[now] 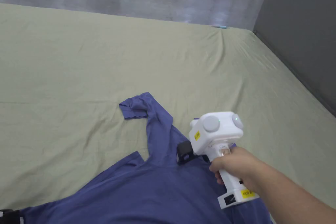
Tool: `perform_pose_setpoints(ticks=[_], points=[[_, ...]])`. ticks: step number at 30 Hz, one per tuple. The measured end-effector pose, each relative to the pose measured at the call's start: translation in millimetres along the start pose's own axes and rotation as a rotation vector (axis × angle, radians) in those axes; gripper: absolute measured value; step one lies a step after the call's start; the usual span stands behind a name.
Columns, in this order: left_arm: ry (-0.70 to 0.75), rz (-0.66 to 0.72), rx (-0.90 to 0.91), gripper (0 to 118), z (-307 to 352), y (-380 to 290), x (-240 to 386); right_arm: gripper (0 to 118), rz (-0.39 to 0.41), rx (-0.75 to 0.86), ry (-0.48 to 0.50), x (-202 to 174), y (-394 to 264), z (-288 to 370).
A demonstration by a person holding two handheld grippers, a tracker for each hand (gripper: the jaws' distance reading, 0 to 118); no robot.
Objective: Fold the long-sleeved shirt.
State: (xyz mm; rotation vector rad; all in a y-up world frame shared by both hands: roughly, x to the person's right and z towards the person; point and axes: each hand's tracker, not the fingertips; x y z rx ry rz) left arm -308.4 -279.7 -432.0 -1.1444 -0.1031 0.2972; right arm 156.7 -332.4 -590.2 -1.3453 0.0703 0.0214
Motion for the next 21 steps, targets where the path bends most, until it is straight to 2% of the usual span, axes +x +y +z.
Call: perform_pose_setpoints(ticks=[1, 2, 3, 4, 5, 7, 8, 10, 13, 15, 19, 21], points=[[0.002, 0.002, -0.003, 0, -1, -2, 0, 74, 0.014, -0.009, -0.032, -1, -6, -4], [0.005, 0.003, 0.000, 0, -1, 0, -1, 64, 0.016, 0.054, 0.007, -1, -10, 3], [0.004, 0.005, 0.000, 0, 0, 0, -1, 44, 0.007, 0.064, 0.008, 1, -13, 9], [0.004, 0.008, 0.002, 0, 0, 1, -2, 8, -0.002, 0.059, 0.024, 6, -14, 12], [0.004, 0.011, 0.004, 0, 1, 0, -2, 1, -0.004, 0.069, 0.031, 9, -19, 18], [0.004, 0.019, 0.020, 0, 4, 2, -2, 1, -0.038, 0.104, 0.110, 13, -27, 33], [0.002, 0.022, 0.028, 0, 7, 4, -1, 1, -0.021, 0.117, 0.140, 14, -32, 45], [-0.011, 0.033, 0.046, 0, 14, 7, 2, 1, 0.024, 0.189, 0.114, 12, -40, 77], [-0.049, 0.038, 0.078, 0, 32, 17, 9, 1, 0.025, 0.299, 0.133, 17, -52, 141], [-0.086, 0.033, 0.118, 0, 48, 29, 18, 1, 0.034, 0.392, 0.121, 20, -57, 189], [-0.164, 0.022, 0.205, 0, 87, 67, 40, 1, 0.132, 0.555, 0.032, 18, -66, 296], [-0.167, -0.024, 0.256, 0, 105, 95, 57, 1, 0.130, 0.627, -0.015, 16, -66, 347]])
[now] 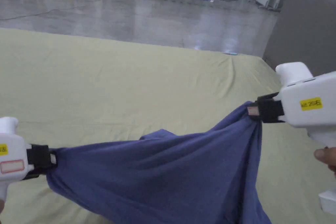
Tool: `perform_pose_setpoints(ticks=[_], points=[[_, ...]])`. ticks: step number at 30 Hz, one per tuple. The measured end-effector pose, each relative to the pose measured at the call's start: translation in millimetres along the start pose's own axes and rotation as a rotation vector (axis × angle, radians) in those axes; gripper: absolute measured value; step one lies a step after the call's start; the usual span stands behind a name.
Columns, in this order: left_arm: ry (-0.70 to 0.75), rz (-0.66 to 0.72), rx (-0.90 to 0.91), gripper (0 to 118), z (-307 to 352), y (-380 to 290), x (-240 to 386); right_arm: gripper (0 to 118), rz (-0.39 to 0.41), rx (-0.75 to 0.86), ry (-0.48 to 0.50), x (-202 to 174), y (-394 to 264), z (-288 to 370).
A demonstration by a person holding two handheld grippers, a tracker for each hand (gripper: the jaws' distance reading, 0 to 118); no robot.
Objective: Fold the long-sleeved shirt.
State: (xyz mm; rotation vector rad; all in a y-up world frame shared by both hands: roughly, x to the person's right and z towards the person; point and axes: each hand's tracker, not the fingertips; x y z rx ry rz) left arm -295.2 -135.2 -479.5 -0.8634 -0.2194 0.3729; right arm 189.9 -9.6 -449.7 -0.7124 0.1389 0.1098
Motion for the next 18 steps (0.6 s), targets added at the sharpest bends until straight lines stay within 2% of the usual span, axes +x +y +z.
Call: perform_pose_setpoints(ticks=[2, 3, 5, 8, 11, 15, 18], points=[[-0.021, -0.027, 0.027, 0, 7, 36, 19, 1, 0.007, 0.045, -0.032, 4, 32, 28], [-0.057, -0.031, 0.039, 0, 11, 56, 26, 1, 0.037, 0.066, -0.062, 6, 48, 37], [-0.118, -0.016, 0.083, 0, 18, 101, 45, 1, 0.074, 0.114, -0.153, 10, 89, 49], [-0.085, -0.096, 0.165, 0, 32, 173, 78, 1, 0.063, 0.166, -0.205, 19, 152, 59], [-0.068, -0.115, 0.250, 0, 51, 244, 106, 1, 0.074, 0.219, -0.294, 27, 213, 65], [-0.031, -0.093, 0.354, 0, 74, 343, 130, 1, 0.021, 0.272, -0.310, 38, 291, 70], [-0.025, -0.084, 0.437, 0, 110, 373, 157, 1, 0.082, 0.333, -0.396, 32, 342, 75]])
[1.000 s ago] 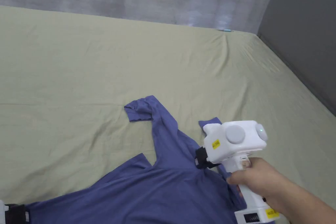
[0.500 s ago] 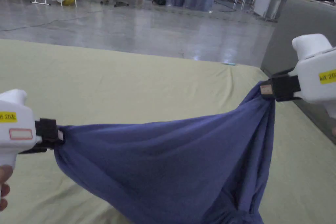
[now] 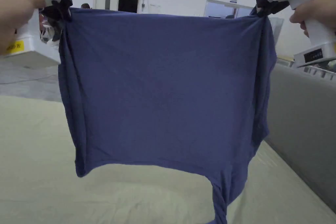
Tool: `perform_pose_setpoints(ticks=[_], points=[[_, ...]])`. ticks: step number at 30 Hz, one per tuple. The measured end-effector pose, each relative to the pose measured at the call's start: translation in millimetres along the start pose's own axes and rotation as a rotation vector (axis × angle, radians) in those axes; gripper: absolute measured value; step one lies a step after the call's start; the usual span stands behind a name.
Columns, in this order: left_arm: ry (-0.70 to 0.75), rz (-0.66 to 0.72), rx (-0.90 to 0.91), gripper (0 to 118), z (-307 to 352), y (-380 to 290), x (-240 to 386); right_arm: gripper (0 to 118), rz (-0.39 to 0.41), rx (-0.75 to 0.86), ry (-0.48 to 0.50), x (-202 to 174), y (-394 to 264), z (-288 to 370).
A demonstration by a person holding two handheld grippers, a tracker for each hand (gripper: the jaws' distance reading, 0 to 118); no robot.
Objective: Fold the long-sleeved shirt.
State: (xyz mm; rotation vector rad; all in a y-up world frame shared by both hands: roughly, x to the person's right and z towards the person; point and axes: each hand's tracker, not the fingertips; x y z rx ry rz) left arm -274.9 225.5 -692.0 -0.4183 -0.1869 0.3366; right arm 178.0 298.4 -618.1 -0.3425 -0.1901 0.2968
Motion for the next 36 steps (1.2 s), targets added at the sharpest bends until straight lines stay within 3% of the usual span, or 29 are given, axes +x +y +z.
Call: perform_pose_setpoints(ticks=[5, 11, 15, 19, 23, 28, 32, 34, 36], points=[[0.047, 0.026, 0.069, 0, 3, 58, 27, 1, -0.082, 0.082, -0.077, 3, 64, -3], [0.086, 0.039, 0.108, 0, 4, 80, 41, 1, -0.064, 0.122, -0.116, 2, 90, 1], [0.090, 0.002, 0.087, 0, -13, 74, 35, 1, -0.046, 0.045, -0.097, 2, 70, -16], [0.106, -0.034, -0.019, 0, -54, 33, 15, 1, -0.007, -0.076, -0.029, -12, 7, -55], [0.121, -0.063, -0.191, 0, -101, -46, -17, 1, 0.021, -0.195, 0.076, -38, -99, -94], [0.117, -0.159, -0.389, 0, -132, -167, -62, 1, -0.016, -0.300, 0.189, -72, -247, -103], [0.094, -0.100, -0.517, 0, -115, -260, -100, 1, -0.032, -0.364, 0.266, -90, -346, -68], [0.078, -0.129, -0.528, 0, -84, -296, -108, 1, -0.005, -0.411, 0.307, -94, -384, -46], [0.077, -0.243, -0.534, 0, -48, -331, -111, 1, 0.006, -0.436, 0.328, -97, -419, -18]])
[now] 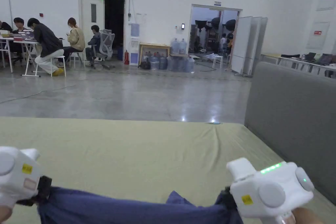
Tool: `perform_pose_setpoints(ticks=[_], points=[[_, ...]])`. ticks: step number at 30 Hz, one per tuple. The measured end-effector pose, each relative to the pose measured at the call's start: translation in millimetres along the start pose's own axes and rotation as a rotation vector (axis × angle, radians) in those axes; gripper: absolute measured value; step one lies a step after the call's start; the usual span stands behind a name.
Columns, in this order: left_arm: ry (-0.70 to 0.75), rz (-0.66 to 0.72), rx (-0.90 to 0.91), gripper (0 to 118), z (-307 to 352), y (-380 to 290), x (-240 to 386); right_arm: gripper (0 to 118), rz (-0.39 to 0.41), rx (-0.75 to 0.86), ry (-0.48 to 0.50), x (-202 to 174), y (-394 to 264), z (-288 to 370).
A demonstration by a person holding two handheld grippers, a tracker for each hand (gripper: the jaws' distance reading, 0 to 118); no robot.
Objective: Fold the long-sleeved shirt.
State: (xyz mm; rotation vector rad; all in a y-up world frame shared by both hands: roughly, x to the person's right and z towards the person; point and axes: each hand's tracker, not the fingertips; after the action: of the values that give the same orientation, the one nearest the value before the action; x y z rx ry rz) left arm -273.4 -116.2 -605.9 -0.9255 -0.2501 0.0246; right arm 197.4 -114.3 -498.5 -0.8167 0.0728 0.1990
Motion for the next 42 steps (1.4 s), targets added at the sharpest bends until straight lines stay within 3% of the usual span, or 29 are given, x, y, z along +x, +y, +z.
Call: perform_pose_setpoints(ticks=[3, 7, 13, 21, 30, 34, 37, 38, 40, 41, 42], points=[[-0.006, -0.005, -0.039, 0, 23, -66, 3, 1, 0.003, -0.048, 0.055, -16, -54, 15], [-0.032, -0.028, -0.126, 0, 32, -146, 1, 1, 0.086, -0.112, 0.070, -44, -118, 29], [-0.010, 0.008, -0.237, 0, 31, -230, -17, 1, 0.031, -0.260, 0.145, -71, -198, 32], [-0.012, 0.006, -0.302, 0, 41, -276, -29, 1, 0.014, -0.417, 0.189, -93, -244, 27], [0.021, 0.016, -0.450, 0, -18, -311, -46, 1, -0.133, -0.568, 0.211, -86, -266, -17], [0.015, 0.042, -0.430, 0, -19, -310, -47, 1, -0.171, -0.566, 0.219, -82, -271, -25], [0.016, 0.050, -0.432, 2, -18, -308, -48, 10, -0.184, -0.567, 0.227, -79, -269, -24], [0.021, 0.070, -0.428, 28, -13, -306, -47, 23, -0.184, -0.575, 0.226, -76, -265, -22], [0.017, 0.141, -0.348, 104, 9, -298, -47, 77, -0.270, -0.536, 0.203, -66, -252, 1], [-0.018, 0.163, -0.288, 117, 23, -295, -46, 99, -0.267, -0.483, 0.192, -62, -245, 18], [-0.054, 0.193, -0.229, 116, 36, -292, -42, 100, -0.261, -0.425, 0.204, -60, -239, 32]])
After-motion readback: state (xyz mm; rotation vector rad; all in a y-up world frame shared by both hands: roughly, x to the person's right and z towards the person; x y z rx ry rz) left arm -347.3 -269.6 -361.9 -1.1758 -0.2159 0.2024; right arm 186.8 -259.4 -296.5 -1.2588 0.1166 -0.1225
